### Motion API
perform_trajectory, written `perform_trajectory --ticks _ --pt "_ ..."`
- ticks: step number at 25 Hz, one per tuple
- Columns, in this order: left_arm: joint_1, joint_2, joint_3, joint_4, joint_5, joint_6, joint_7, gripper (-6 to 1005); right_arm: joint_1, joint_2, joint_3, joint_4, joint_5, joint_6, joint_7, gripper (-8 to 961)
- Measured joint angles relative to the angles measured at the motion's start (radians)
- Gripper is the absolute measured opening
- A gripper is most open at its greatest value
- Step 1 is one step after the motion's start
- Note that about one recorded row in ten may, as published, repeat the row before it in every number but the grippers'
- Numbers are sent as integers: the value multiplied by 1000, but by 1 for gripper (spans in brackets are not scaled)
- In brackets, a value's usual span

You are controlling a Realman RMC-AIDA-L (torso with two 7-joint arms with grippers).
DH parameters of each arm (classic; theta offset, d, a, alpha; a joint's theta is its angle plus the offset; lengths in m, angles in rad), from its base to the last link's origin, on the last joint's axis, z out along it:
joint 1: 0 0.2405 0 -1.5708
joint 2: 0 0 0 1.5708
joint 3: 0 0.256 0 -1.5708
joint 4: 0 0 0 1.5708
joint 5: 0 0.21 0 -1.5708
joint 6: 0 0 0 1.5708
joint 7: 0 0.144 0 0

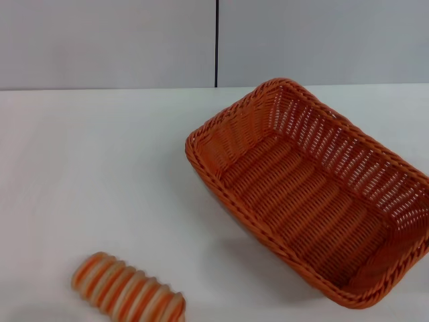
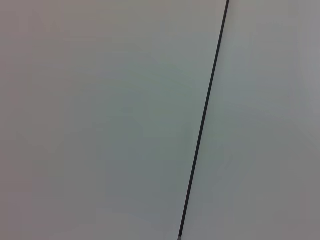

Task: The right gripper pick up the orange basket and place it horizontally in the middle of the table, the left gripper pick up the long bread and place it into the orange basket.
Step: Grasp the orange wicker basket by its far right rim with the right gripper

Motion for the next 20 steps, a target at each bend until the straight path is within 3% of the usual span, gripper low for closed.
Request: perform_trajectory --ticks 8,12,19,20 --pt "2 0 0 0 1 -14 -1 785 7 -4 -9 -5 -49 -11 8 651" --pt "-1 1 0 5 1 -18 -1 784 15 -6 -80 -58 -50 -11 77 651" --pt "-22 1 0 6 1 -65 -1 784 26 -6 -284 -329 -52 -21 413 650" --pt "-28 1 0 6 1 -74 -1 784 27 -7 -347 -445 -74 -23 553 650"
